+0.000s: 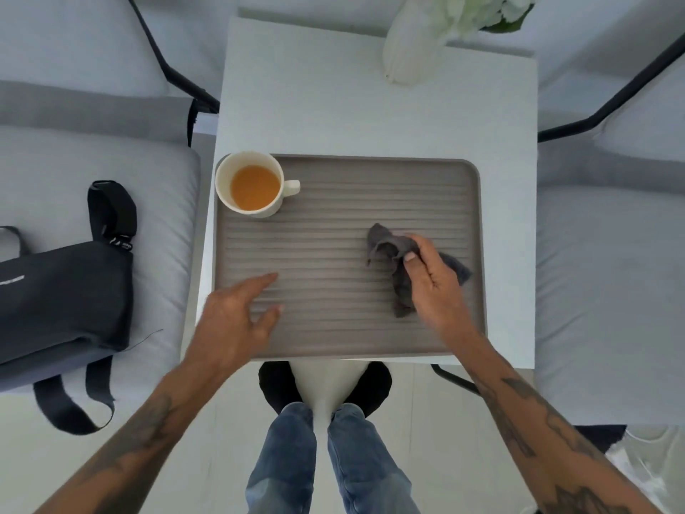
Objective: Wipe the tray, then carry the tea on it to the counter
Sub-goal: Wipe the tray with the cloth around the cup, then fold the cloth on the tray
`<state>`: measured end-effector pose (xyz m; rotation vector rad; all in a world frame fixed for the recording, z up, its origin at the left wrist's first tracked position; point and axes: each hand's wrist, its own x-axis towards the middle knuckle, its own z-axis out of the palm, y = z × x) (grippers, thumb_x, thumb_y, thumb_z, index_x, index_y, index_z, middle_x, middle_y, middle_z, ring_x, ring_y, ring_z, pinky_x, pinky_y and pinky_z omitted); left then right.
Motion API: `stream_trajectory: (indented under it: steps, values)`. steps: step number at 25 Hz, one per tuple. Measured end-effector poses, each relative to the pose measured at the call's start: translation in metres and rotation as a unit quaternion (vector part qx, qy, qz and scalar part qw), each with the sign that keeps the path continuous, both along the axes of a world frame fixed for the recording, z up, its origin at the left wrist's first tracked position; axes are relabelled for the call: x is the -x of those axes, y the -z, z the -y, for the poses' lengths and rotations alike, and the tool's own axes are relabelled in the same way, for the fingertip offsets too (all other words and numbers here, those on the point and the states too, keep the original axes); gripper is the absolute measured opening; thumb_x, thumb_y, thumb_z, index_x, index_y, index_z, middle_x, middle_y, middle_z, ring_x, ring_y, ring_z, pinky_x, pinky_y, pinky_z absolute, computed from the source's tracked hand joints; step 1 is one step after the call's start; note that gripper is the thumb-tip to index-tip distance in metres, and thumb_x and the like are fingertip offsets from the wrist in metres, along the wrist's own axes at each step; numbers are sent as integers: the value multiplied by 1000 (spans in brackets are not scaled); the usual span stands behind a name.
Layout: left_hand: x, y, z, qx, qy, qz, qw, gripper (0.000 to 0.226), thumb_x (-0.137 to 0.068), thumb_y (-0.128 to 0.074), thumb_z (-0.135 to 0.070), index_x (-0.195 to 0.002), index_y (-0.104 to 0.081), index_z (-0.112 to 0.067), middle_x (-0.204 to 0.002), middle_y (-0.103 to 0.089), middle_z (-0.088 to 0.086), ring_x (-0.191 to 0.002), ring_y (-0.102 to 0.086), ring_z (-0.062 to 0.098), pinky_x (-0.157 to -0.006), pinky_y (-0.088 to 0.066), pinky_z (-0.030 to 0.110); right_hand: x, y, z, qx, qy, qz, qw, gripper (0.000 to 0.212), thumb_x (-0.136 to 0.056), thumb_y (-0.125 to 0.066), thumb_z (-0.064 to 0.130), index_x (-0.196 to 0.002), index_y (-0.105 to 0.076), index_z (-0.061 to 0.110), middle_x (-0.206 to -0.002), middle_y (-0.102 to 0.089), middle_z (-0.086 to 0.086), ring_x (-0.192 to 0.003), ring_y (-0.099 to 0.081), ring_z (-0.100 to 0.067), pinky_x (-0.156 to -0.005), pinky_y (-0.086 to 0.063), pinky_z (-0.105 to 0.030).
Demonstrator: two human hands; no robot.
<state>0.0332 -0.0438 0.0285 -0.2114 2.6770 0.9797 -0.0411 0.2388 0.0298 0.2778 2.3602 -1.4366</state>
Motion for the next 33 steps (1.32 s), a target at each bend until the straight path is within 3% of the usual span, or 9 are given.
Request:
stream_trajectory:
  steps: [3,7,11,15,19,22,25,29,33]
  values:
    - [27,-47,-49,-266,-99,141,948,68,-81,-79,-37,-142,-52,-28,-140,-58,-13,-125,-54,-2,-100,-46,21,0,-52,4,281,68,166,943,29,-102,-39,16,-111,-65,26,-105,-71,3,-104,-62,-18,-93,-51,-34]
    - [44,-91,-76,-480,-100,215,844,46,-85,-74,-33,-127,-64,-16,-124,-72,6,-115,-67,22,-97,-53,34,-7,-104,14,439,39,220,870,47,-96,-47,28,-139,-45,9,-132,-63,-16,-115,-63,-29,-91,-57,-43]
    - [43,-115,-74,-416,-158,173,879,25,-84,-73,-22,-108,-74,-12,-96,-79,3,-87,-73,11,-71,-54,19,-8,-119,23,329,-4,204,922,50,-83,-74,25,-128,-53,24,-120,-71,0,-110,-69,-18,-94,-56,-44]
    - [34,-109,-69,-383,-194,163,888,19,-88,-70,-13,-107,-74,-11,-93,-78,9,-82,-73,15,-62,-55,21,-10,-90,27,152,-10,184,971,32,-82,-68,16,-108,-65,35,-100,-75,5,-97,-70,-17,-88,-59,-47]
    - [33,-88,-68,-324,-196,145,914,18,-91,-69,-15,-108,-74,-12,-94,-75,11,-78,-72,12,-58,-55,20,-17,-56,29,196,27,222,955,31,-87,-62,2,-102,-65,29,-96,-71,0,-89,-67,-16,-75,-58,-35]
    - [46,-52,-59,-212,-185,130,951,23,-88,-73,-32,-107,-72,-19,-86,-70,1,-82,-69,20,-62,-54,20,-14,-26,36,217,77,248,941,30,-87,-61,4,-103,-66,28,-108,-71,-4,-109,-66,-27,-97,-54,-45]
    - [57,-23,-52,-43,-129,47,990,47,-89,-70,-41,-129,-58,-20,-113,-58,2,-99,-59,16,-81,-53,29,-3,-9,35,-74,46,81,993,42,-89,-59,12,-130,-55,18,-132,-56,-7,-126,-53,-28,-105,-40,-30]
    - [20,4,-51,120,17,-55,991,47,-94,-51,-35,-134,-54,-9,-131,-55,18,-118,-56,34,-96,-48,47,-17,6,50,-276,-234,-256,896,55,-87,-56,32,-140,-52,17,-149,-46,-13,-137,-41,-33,-113,-31,-50]
    - [-31,45,-26,206,35,11,978,77,-100,-29,-53,-157,-20,-3,-165,-17,20,-153,-15,36,-121,-23,51,-29,57,57,-302,-492,-293,762,55,-98,-44,47,-150,-38,31,-164,-22,-11,-152,-16,-33,-118,-17,-59]
